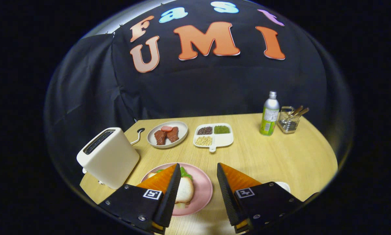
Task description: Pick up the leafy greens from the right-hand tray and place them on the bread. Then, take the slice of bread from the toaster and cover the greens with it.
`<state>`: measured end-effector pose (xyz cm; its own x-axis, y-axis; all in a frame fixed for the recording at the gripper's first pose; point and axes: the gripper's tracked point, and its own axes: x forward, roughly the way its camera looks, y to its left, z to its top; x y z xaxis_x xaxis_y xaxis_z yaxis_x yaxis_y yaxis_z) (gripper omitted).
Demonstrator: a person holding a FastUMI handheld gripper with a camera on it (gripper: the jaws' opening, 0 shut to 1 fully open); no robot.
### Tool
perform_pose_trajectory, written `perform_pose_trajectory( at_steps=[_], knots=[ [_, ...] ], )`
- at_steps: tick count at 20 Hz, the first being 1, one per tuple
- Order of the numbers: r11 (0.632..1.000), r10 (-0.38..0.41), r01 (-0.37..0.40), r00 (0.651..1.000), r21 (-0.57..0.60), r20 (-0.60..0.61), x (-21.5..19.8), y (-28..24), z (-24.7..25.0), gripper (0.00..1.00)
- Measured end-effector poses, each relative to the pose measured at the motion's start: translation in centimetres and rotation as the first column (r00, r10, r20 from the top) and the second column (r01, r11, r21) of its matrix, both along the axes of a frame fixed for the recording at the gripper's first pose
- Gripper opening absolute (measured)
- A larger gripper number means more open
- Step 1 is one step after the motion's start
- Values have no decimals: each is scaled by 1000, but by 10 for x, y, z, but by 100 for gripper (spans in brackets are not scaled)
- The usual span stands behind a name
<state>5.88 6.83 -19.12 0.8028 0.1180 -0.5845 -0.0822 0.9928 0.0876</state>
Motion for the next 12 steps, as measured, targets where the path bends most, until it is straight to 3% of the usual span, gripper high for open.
perform_pose_trajectory(
  at_steps=[7, 12],
  knots=[
    [985, -66, 110, 954, -135, 294, -8, -37, 77, 89],
    [979, -79, 146, 916, -143, 393, -19, -49, 108, 94]
  ],
)
